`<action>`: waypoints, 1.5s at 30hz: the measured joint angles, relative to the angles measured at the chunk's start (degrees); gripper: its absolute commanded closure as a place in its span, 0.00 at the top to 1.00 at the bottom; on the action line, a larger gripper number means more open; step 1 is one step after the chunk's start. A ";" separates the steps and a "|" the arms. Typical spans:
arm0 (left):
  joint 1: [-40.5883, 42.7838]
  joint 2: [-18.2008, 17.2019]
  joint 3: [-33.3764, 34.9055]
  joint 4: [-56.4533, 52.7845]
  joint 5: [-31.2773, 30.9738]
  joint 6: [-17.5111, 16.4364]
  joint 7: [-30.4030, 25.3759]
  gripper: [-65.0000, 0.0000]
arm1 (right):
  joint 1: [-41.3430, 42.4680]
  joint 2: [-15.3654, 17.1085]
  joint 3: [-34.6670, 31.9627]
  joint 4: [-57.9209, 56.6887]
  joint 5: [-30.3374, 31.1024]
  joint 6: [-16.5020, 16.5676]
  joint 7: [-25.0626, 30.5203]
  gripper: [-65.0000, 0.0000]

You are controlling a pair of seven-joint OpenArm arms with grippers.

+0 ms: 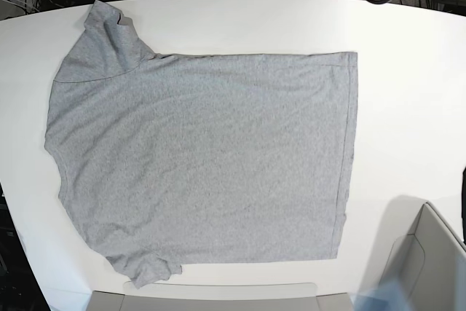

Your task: Fold the T-shirt properly

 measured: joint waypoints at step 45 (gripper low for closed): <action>46.47 0.17 -7.28 68.67 -0.11 0.13 5.79 0.00 | -45.42 21.18 -6.64 65.99 24.68 -0.61 -0.46 0.01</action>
